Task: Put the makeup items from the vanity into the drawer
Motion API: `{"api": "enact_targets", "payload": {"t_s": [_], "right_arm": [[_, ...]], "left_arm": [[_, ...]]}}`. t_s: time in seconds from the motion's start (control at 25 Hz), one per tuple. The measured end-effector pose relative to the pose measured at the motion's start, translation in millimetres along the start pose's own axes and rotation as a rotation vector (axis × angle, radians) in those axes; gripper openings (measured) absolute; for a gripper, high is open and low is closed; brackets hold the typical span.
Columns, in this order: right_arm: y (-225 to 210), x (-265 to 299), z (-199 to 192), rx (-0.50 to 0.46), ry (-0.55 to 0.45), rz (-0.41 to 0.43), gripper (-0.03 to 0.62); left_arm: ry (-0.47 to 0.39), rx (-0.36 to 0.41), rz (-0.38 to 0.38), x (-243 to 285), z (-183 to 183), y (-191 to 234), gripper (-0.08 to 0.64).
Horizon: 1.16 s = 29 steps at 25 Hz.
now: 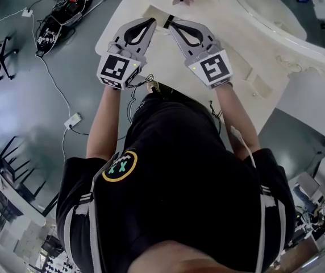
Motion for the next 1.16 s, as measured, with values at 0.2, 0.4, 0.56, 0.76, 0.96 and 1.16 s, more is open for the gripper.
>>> {"api": "enact_targets", "payload": {"t_s": [0.2,0.4,0.56,0.76,0.96,1.16], "right_arm": [[-3,0,2,0.015,-0.021,-0.007,0.020],[-5,0,0,0.042,-0.002,-0.013,0.020],[-7,0,-5,0.052,0.015,-0.018,0.020],[-7,0,-6,0.053,0.016,-0.020,0.020],[-10,0,-7,0.042,0.017,-0.025,0.020],[-12,0,-6,0.049,0.016,-0.030,0.020]], "left_arm": [[-0.002,0.005,-0.005,3,4,-3,0.021],[0.003,0.001,-0.006,2,3,-5,0.020],[0.012,-0.003,-0.005,3,0,-6,0.020],[0.011,-0.002,-0.008,4,-1,-7,0.020],[0.014,-0.001,-0.008,6,1,-8,0.020],[0.005,0.006,-0.013,9,4,-8,0.020]]}}
Point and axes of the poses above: the fingertips, and each gripper's own axes: x forward along the fingers, y to its left, z out of its top, the point moved 3 cm from there along -x, backward along the fingers, and after that the axes turned 13 degrees about -z, right-handed, at the moved point
